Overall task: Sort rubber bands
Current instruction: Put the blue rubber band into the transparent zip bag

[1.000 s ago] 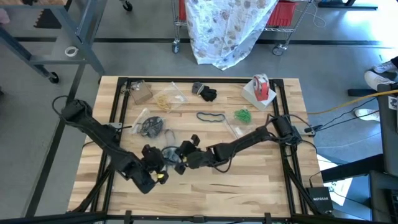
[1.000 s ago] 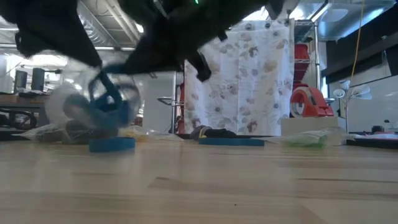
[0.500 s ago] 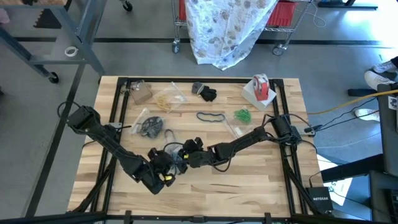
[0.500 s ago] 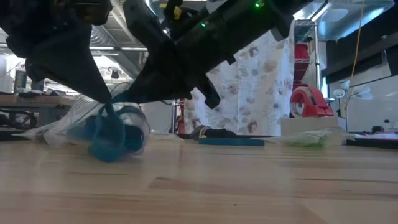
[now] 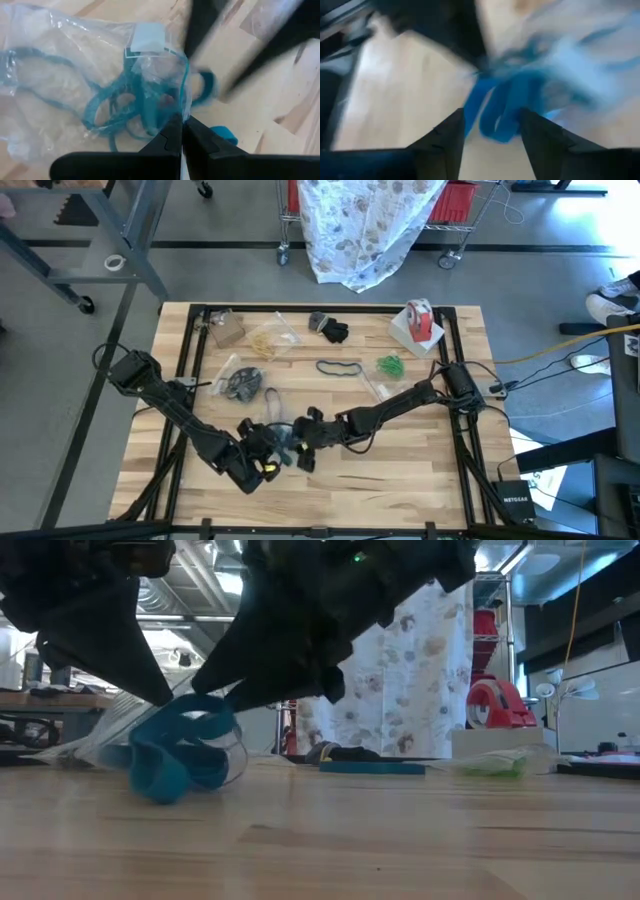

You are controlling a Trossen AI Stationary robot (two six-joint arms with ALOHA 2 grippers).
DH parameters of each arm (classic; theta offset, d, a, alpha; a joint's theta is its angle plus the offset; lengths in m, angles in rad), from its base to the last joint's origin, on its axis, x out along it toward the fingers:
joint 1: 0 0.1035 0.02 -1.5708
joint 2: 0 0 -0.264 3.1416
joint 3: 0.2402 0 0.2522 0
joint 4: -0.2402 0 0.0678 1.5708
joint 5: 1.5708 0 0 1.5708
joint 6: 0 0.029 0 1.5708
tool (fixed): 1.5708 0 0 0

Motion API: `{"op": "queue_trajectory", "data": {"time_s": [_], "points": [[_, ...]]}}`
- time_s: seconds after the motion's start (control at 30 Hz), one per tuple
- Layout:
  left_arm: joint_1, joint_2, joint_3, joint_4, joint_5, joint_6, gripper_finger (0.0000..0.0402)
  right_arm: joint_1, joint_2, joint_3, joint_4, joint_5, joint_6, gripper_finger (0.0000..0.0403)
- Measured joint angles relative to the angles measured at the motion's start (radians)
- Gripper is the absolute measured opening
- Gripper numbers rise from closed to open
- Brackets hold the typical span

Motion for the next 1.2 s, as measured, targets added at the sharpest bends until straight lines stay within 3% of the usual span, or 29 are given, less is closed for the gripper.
{"op": "queue_trajectory", "data": {"time_s": [0.23, 0.43, 0.57, 0.83, 0.97, 1.2], "points": [[0.0, 0.0, 0.0, -0.004, 0.0, 0.008, 0.0001, 0.029, 0.0, 0.001, -0.011, -0.132, 0.031, 0.0234], [0.008, 0.0, 0.0, 0.0, 0.0, 0.027, 0.0001, 0.082, 0.045, 0.001, 0.025, 0.058, -0.029, 0.0237], [0.011, 0.0, 0.0, 0.0, 0.0, 0.027, 0.0001, 0.093, 0.09, 0.001, 0.056, 0.13, -0.029, 0.023], [0.01, 0.0, 0.0, 0.001, 0.0, 0.027, 0.0001, 0.1, 0.151, 0.0, 0.212, 0.167, -0.222, 0.0225], [0.01, 0.0, 0.0, 0.0, 0.0, 0.027, 0.0001, 0.1, 0.151, 0.001, 0.214, 0.214, -0.232, 0.0225], [0.009, 0.0, 0.0, 0.004, -0.001, 0.027, 0.0001, 0.099, 0.204, 0.034, 0.23, 0.196, -0.265, 0.0224]]}}
